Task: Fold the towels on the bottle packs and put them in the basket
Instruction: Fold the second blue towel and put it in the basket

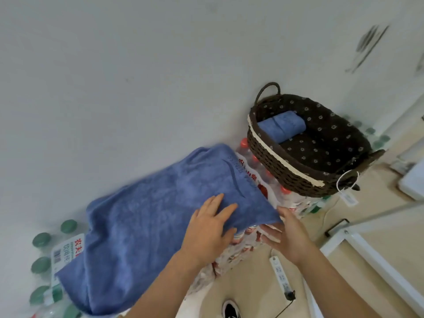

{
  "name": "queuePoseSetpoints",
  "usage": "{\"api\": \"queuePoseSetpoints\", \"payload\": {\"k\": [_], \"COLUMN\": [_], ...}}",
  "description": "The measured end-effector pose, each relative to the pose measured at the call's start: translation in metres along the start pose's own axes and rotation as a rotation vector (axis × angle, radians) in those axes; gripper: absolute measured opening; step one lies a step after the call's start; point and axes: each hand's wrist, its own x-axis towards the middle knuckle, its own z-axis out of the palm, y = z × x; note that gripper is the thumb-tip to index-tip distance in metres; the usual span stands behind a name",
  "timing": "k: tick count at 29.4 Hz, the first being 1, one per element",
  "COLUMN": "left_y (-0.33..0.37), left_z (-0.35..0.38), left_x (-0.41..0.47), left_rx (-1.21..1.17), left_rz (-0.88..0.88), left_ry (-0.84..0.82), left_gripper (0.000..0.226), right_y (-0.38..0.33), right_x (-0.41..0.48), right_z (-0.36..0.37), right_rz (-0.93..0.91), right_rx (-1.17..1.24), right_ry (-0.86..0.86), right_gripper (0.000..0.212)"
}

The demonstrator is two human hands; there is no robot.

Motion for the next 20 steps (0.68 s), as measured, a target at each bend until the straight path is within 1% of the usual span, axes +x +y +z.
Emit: {"api": "queuePoseSetpoints", "payload": {"k": [1, 4, 7, 9, 10, 12, 14, 15, 16, 18, 20], "left_y": [0.006, 0.015, 0.017, 0.022, 0.023, 0.025, 0.023, 0.018, 0.01, -0.014, -0.05], "left_z": [0.007, 0.02, 0.025, 0.025, 0.024, 0.018, 0.006, -0.001, -0.01, -0.024, -0.034], "left_x": [0.002, 0.003, -0.001, -0.002, -0.003, -0.005, -0.01, -0.015, -0.022, -0.04, -0.065], "left_rx": [0.073, 0.228, 0.236, 0.198, 0.169, 0.012, -0.199, -0.253, -0.268, -0.245, -0.168], "left_rz": [0.0, -0.007, -0.002, 0.029, 0.055, 0.06, -0.024, -0.084, -0.149, -0.281, -0.461], "left_ry": [-0.014, -0.003, -0.019, -0.013, 0.005, 0.04, 0.109, 0.165, 0.25, 0.433, 0.568], "left_gripper": [0.062, 0.066, 0.079, 0.077, 0.073, 0.064, 0.056, 0.052, 0.049, 0.044, 0.04], "right_y": [0.0, -0.003, -0.004, -0.001, 0.001, 0.002, 0.001, 0.001, 0.001, 0.001, 0.0], "right_x": [0.004, 0.014, 0.017, 0.02, 0.022, 0.022, 0.017, 0.011, 0.006, -0.006, -0.017], "right_z": [0.001, 0.009, 0.007, -0.001, -0.005, -0.008, -0.008, -0.007, -0.004, 0.004, 0.024], "right_rz": [-0.011, -0.096, -0.207, -0.271, -0.308, -0.402, -0.512, -0.585, -0.669, -0.817, -0.927], "right_rx": [-0.007, 0.021, 0.072, 0.016, -0.062, -0.346, -0.698, -0.866, -1.003, -1.148, -1.194], "right_ry": [-0.001, 0.068, 0.153, 0.233, 0.277, 0.348, 0.397, 0.434, 0.464, 0.478, 0.368], "right_gripper": [0.022, 0.019, 0.022, 0.025, 0.025, 0.028, 0.037, 0.041, 0.045, 0.048, 0.044]}}
